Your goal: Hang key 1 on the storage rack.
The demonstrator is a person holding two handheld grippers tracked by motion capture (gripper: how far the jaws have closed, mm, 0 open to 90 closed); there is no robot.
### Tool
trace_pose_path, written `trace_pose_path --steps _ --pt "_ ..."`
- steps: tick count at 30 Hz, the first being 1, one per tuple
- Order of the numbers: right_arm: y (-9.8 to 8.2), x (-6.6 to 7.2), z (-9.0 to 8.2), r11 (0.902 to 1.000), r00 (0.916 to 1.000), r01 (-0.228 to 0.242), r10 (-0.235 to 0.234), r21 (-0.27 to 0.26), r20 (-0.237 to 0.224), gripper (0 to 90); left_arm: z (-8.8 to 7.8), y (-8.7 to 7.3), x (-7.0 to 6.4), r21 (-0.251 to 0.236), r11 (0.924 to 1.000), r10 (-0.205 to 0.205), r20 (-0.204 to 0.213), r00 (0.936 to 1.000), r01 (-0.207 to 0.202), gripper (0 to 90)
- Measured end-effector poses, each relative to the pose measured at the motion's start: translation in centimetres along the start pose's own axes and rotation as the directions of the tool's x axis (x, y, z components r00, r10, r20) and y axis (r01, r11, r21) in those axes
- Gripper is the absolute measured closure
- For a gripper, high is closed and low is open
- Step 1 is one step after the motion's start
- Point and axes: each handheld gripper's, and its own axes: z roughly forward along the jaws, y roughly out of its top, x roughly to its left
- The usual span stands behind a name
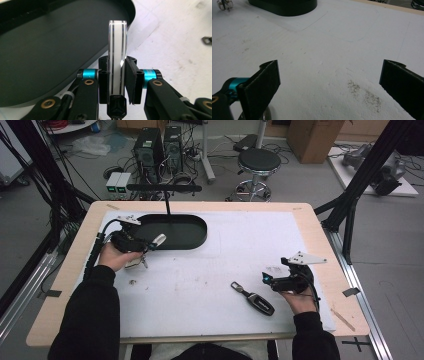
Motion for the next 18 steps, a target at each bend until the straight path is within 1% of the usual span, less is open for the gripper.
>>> trace_pose_path --steps 2,4,5,8,10,12,14,18 --pt "0.0 0.0 0.0 1.0000 1.0000 0.001 -0.001 0.003 0.002 2.3 -0.7 0.2 0.1 -0.024 0.9997 -0.009 0.003 1.0000 0.009 74.9" --pt "0.1 0.1 0.1 1.0000 1.0000 -0.003 0.003 0.005 -0.002 2.3 -1.5 0.6 0.2 -0.038 0.9993 -0.007 -0.002 1.0000 0.007 74.9" --pt "0.1 0.1 0.1 1.0000 1.0000 -0.004 0.004 0.003 -0.003 2.3 -1.9 0.9 0.2 -0.045 0.9990 -0.003 -0.012 0.9999 0.003 74.9" --pt "0.1 0.1 0.1 1.0000 1.0000 -0.002 0.002 0.001 -0.003 2.3 -3.3 2.0 0.1 -0.047 0.9986 0.020 -0.041 0.9990 -0.022 74.9" --pt "0.1 0.2 0.1 1.0000 1.0000 0.000 0.000 0.000 -0.002 2.3 -4.2 2.9 0.2 -0.060 0.9978 0.026 -0.056 0.9981 -0.030 75.0" --pt "0.1 0.2 0.2 1.0000 1.0000 -0.001 0.001 0.006 -0.003 2.3 -5.0 3.7 0.3 -0.075 0.9966 0.030 -0.064 0.9975 -0.034 75.1" --pt "0.1 0.2 0.3 1.0000 1.0000 0.002 -0.002 0.008 -0.001 2.3 -5.6 4.5 0.2 -0.080 0.9960 0.034 -0.073 0.9967 -0.040 75.2" --pt "0.1 0.0 0.3 1.0000 1.0000 -0.003 0.003 0.008 -0.004 2.3 -6.3 5.9 0.0 -0.102 0.9930 0.052 -0.076 0.9957 -0.060 75.2"
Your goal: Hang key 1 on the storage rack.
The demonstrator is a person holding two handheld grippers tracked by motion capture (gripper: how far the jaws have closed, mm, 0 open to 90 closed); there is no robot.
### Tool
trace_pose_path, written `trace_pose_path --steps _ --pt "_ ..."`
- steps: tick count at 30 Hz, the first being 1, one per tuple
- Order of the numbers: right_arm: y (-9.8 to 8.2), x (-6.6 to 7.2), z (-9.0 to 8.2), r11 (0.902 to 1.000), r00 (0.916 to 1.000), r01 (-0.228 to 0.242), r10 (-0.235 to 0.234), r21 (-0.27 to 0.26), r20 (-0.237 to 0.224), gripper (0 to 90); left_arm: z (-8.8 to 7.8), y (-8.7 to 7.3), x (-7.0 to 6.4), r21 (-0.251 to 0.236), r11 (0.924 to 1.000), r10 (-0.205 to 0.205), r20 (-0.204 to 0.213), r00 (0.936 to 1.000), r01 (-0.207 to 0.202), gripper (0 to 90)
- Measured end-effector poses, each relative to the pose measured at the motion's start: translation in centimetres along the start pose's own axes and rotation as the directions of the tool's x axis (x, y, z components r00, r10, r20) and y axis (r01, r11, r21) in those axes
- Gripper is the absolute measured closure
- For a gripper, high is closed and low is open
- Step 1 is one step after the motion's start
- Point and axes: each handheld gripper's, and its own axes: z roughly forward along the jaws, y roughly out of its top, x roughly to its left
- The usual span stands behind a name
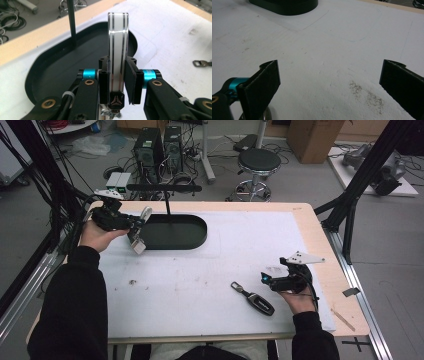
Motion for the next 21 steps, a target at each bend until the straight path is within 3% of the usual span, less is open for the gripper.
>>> trace_pose_path --steps 7,10,15,21 --pt "0.0 0.0 0.1 1.0000 1.0000 0.008 -0.008 0.005 -0.004 2.3 0.1 1.6 -0.1 -0.025 0.9995 0.020 -0.037 0.9991 -0.021 75.2" --pt "0.0 0.0 0.1 0.9999 0.9999 0.012 -0.012 0.005 -0.002 2.3 0.1 2.0 0.0 -0.070 0.9975 0.006 -0.046 0.9989 -0.009 75.2" --pt "0.0 0.0 -0.1 1.0000 1.0000 0.006 -0.006 -0.002 0.003 2.3 0.1 2.9 0.4 -0.091 0.9958 0.005 -0.090 0.9959 -0.013 75.2" --pt "0.0 0.1 0.1 0.9999 0.9999 0.016 -0.016 0.005 0.003 2.3 0.0 3.8 0.5 -0.126 0.9920 -0.002 -0.102 0.9948 -0.011 75.2"
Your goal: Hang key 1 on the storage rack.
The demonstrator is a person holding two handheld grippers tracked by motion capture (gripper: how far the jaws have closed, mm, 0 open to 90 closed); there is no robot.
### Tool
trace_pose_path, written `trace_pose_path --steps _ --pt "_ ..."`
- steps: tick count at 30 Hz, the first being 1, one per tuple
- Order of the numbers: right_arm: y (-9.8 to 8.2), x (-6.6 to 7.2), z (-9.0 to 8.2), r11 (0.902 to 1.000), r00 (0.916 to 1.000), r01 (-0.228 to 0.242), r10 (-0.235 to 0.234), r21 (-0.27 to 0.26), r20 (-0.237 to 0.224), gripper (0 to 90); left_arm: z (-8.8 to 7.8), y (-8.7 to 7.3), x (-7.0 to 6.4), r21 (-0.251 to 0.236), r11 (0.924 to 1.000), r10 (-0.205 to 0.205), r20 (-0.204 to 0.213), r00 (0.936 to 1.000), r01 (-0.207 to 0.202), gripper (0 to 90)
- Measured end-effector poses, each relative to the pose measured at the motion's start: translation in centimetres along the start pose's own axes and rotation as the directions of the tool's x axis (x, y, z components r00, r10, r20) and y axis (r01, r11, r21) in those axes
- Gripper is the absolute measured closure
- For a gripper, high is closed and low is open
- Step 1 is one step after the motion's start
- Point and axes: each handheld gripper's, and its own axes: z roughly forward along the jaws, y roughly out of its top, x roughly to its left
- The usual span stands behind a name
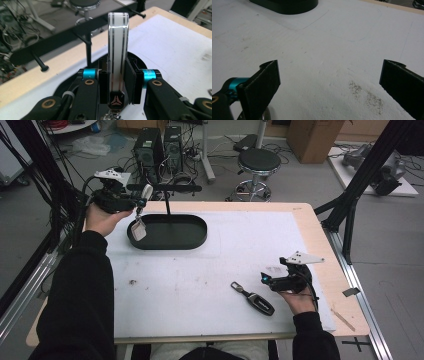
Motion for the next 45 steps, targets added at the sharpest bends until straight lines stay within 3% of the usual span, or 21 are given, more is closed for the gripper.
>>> trace_pose_path --steps 5,7,14,18,28,36,42,45 --pt "0.0 0.0 0.0 1.0000 1.0000 -0.002 0.002 -0.002 0.002 2.3 0.4 1.0 0.2 -0.015 0.9999 0.004 -0.028 0.9996 -0.004 75.3" --pt "0.0 0.0 -0.1 1.0000 1.0000 -0.003 0.003 -0.003 0.005 2.3 0.6 1.5 0.2 -0.057 0.9983 -0.010 -0.024 0.9997 0.009 75.2" --pt "-0.1 -0.2 -0.4 0.9999 0.9999 -0.008 0.008 -0.009 0.011 2.3 1.4 2.4 0.6 -0.057 0.9982 -0.021 -0.058 0.9981 0.018 75.2" --pt "-0.1 -0.3 -0.5 0.9999 0.9999 -0.011 0.011 -0.009 0.008 2.3 1.5 3.3 0.7 -0.071 0.9971 -0.029 -0.052 0.9982 0.025 75.3" --pt "-0.2 -0.5 -0.6 0.9999 0.9999 -0.007 0.007 -0.010 0.007 2.3 3.5 4.3 0.9 -0.026 0.9996 -0.012 -0.110 0.9939 0.009 75.2" --pt "-0.4 -0.5 -0.8 0.9999 0.9999 -0.008 0.008 -0.008 0.010 2.3 4.7 4.3 1.3 -0.040 0.9987 -0.036 -0.105 0.9938 0.032 75.2" --pt "-0.6 -0.6 -0.8 0.9999 0.9998 -0.015 0.015 0.002 0.015 2.3 4.7 4.4 1.5 -0.093 0.9941 -0.064 -0.089 0.9939 0.056 75.2" --pt "-0.6 -0.5 -0.8 0.9999 0.9998 -0.010 0.010 0.006 0.014 2.3 4.9 4.5 1.5 -0.087 0.9946 -0.064 -0.091 0.9937 0.056 75.2"
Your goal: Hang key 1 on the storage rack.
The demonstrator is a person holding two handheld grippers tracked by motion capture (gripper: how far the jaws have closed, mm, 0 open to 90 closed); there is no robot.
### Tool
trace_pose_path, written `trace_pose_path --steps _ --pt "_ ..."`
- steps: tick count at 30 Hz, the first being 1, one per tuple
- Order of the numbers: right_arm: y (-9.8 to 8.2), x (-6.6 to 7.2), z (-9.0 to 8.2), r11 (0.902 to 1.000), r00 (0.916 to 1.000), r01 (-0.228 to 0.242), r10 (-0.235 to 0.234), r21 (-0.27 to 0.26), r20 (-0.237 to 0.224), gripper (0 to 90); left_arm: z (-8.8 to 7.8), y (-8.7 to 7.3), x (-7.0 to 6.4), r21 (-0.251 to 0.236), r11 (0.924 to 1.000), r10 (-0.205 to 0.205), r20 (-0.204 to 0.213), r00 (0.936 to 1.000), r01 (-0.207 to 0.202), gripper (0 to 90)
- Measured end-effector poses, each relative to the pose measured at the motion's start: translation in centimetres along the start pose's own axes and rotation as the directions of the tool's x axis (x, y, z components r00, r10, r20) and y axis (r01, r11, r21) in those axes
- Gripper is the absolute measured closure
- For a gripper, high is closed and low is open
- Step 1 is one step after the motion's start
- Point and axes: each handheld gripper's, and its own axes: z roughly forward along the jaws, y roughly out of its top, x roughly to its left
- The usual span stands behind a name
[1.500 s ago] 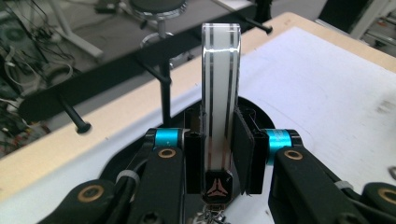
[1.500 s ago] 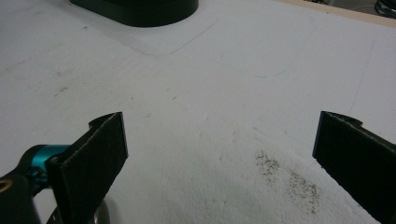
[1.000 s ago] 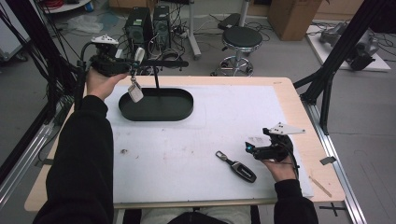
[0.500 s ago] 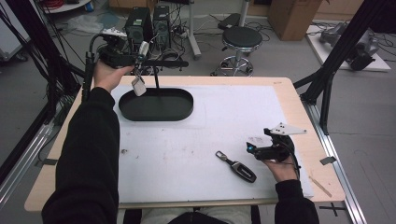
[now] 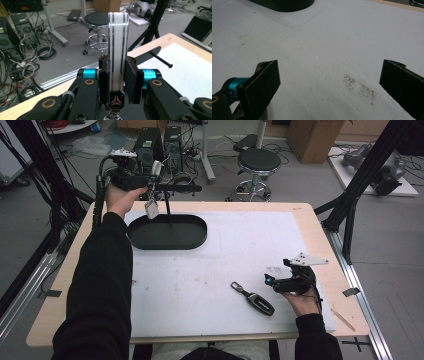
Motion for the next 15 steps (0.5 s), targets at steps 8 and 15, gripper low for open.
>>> trace_pose_path --steps 8,15 --pt "0.0 0.0 0.1 1.0000 1.0000 0.001 -0.001 0.004 -0.001 2.3 0.6 1.2 -0.7 0.008 0.9992 0.038 -0.018 0.9991 -0.038 75.2" --pt "-0.2 -0.1 0.0 1.0000 1.0000 0.004 -0.004 0.006 -0.001 2.3 1.3 1.1 -0.6 0.036 0.9987 0.038 -0.050 0.9980 -0.037 75.2"
